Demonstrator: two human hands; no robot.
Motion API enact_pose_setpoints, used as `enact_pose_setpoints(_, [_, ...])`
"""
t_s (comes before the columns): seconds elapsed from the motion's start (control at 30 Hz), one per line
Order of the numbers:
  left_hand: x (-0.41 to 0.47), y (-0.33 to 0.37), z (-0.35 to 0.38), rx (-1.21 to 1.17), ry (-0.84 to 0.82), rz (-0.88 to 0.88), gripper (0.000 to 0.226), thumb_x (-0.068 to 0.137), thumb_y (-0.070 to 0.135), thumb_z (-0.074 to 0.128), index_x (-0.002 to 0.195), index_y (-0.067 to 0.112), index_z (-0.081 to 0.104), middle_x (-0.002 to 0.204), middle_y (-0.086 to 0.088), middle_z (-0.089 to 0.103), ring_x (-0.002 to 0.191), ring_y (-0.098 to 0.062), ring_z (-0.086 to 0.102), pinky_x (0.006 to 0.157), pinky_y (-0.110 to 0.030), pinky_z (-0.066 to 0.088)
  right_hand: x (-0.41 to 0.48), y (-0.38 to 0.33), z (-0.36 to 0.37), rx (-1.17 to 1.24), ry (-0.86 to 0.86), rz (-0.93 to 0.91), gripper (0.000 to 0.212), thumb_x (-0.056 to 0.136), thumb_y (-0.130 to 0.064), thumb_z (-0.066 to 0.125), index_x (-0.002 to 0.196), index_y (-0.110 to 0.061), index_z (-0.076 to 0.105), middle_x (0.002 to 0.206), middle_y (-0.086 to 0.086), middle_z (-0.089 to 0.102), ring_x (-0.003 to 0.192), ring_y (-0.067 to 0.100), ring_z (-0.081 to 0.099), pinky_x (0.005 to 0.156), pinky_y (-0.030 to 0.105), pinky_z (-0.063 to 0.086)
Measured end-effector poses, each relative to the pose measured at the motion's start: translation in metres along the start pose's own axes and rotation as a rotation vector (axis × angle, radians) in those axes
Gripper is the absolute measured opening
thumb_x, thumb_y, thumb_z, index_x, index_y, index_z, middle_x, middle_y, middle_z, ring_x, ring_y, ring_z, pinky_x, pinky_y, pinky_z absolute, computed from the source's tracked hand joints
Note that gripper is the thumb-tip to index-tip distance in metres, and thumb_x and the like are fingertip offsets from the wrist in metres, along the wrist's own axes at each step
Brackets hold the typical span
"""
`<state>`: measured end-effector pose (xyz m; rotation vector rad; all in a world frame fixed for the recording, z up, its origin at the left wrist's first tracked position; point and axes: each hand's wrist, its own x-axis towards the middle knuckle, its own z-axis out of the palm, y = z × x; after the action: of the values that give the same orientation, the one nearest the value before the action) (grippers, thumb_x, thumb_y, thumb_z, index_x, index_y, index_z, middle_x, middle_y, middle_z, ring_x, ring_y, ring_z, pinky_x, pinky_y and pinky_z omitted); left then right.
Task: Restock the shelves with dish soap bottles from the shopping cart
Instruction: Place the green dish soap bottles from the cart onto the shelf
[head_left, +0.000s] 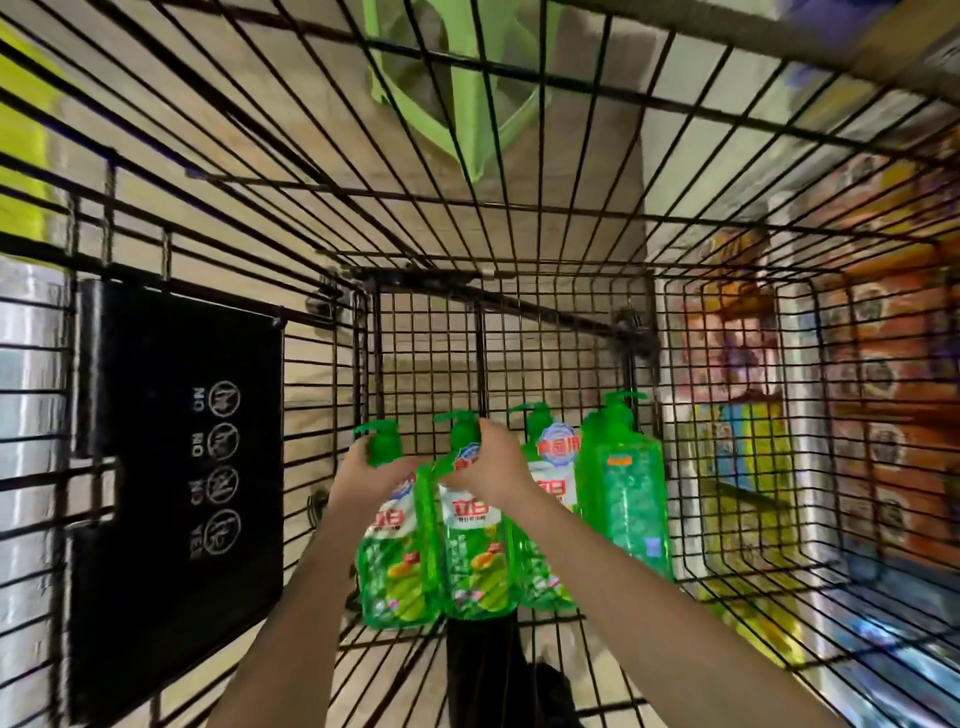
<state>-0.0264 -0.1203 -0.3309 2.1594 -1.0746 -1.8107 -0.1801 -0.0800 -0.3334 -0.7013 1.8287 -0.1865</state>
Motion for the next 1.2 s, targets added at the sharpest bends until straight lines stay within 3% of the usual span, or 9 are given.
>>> enact_pose_setpoints(0.17, [-0.022, 0.002, -0.026, 0.022, -0.189, 0.044, 0.061, 0.059, 0.002, 0.085, 0.109, 0.017, 0.053, 0.095, -0.003, 0.063, 0.078, -0.013, 0.062, 0.064, -0.019, 0.053, -0.015, 0.008, -0.005, 0.122, -0.032, -0.030, 0.114, 0.039, -0.035, 0.093, 0.138, -0.014, 0.041, 0.131, 0.009, 0.053, 0.121, 0.029, 0.051, 0.099, 0.045, 0.047])
enact_pose_setpoints(0.27, [-0.027, -0.005, -0.043, 0.215, -0.219, 0.066, 0.094, 0.042, 0.027, 0.090, 0.126, 0.018, 0.049, 0.116, 0.000, 0.060, 0.098, -0.016, 0.062, 0.084, -0.034, 0.056, -0.036, 0.006, -0.019, 0.142, -0.150, -0.050, 0.111, 0.062, -0.007, 0.087, 0.149, -0.019, 0.020, 0.132, -0.005, 0.040, 0.125, 0.019, 0.045, 0.099, 0.031, 0.042])
enact_pose_setpoints(0.33, [-0.030, -0.011, -0.050, 0.335, -0.217, 0.080, 0.107, 0.037, 0.039, 0.088, 0.133, 0.017, 0.046, 0.124, 0.003, 0.056, 0.113, -0.018, 0.056, 0.097, -0.043, 0.049, -0.038, 0.014, -0.025, 0.090, -0.194, -0.069, 0.113, 0.065, -0.003, 0.084, 0.151, -0.022, 0.013, 0.138, 0.000, 0.043, 0.127, 0.023, 0.046, 0.100, 0.033, 0.043])
enact_pose_setpoints(0.43, [-0.028, -0.019, -0.049, 0.443, -0.177, 0.082, 0.110, 0.035, 0.043, 0.089, 0.133, 0.014, 0.048, 0.125, 0.001, 0.055, 0.117, -0.020, 0.053, 0.100, -0.044, 0.046, -0.038, 0.018, -0.027, 0.018, -0.146, -0.060, 0.113, 0.060, -0.009, 0.089, 0.149, -0.016, 0.019, 0.143, 0.007, 0.041, 0.129, 0.025, 0.045, 0.105, 0.037, 0.041])
enact_pose_setpoints(0.57, [-0.013, -0.043, -0.052, 0.486, -0.244, 0.032, 0.103, 0.026, 0.046, 0.091, 0.120, 0.022, 0.057, 0.108, 0.002, 0.068, 0.100, -0.018, 0.065, 0.089, -0.044, 0.054, -0.041, 0.024, -0.021, -0.123, -0.142, -0.037, 0.092, 0.056, -0.028, 0.091, 0.132, -0.009, 0.044, 0.130, 0.008, 0.046, 0.125, 0.027, 0.046, 0.102, 0.036, 0.044])
enact_pose_setpoints(0.77, [-0.030, -0.051, -0.048, 0.493, -0.230, -0.006, 0.092, 0.027, 0.037, 0.095, 0.111, 0.027, 0.057, 0.101, 0.004, 0.071, 0.091, -0.016, 0.068, 0.083, -0.040, 0.056, -0.052, 0.028, -0.015, -0.285, -0.175, -0.038, 0.101, 0.059, -0.034, 0.089, 0.139, -0.005, 0.036, 0.143, 0.018, 0.034, 0.135, 0.033, 0.029, 0.107, 0.035, 0.033])
enact_pose_setpoints(0.97, [-0.067, -0.044, -0.043, 0.554, -0.191, 0.025, 0.079, 0.041, 0.022, 0.093, 0.112, 0.026, 0.058, 0.099, 0.006, 0.068, 0.091, -0.015, 0.065, 0.083, -0.033, 0.055, -0.070, 0.031, -0.011, -0.315, -0.179, -0.003, 0.111, 0.050, -0.039, 0.092, 0.142, -0.007, 0.037, 0.144, 0.018, 0.033, 0.134, 0.034, 0.033, 0.105, 0.036, 0.039])
enact_pose_setpoints(1.1, [-0.085, -0.045, -0.044, 0.581, -0.168, 0.040, 0.071, 0.046, 0.019, 0.092, 0.109, 0.026, 0.060, 0.094, 0.004, 0.070, 0.086, -0.014, 0.067, 0.079, -0.034, 0.057, -0.092, 0.043, -0.008, -0.183, -0.181, 0.024, 0.109, 0.062, -0.021, 0.088, 0.148, -0.008, 0.023, 0.144, 0.012, 0.043, 0.128, 0.029, 0.045, 0.098, 0.033, 0.043])
enact_pose_setpoints(1.2, [-0.098, -0.045, -0.042, 0.606, -0.136, 0.059, 0.071, 0.042, 0.024, 0.092, 0.108, 0.018, 0.065, 0.086, 0.003, 0.072, 0.078, -0.012, 0.069, 0.073, -0.034, 0.059, -0.110, 0.051, -0.007, -0.211, -0.124, -0.021, 0.101, 0.062, -0.022, 0.086, 0.145, -0.010, 0.030, 0.131, 0.011, 0.056, 0.115, 0.026, 0.057, 0.085, 0.029, 0.049])
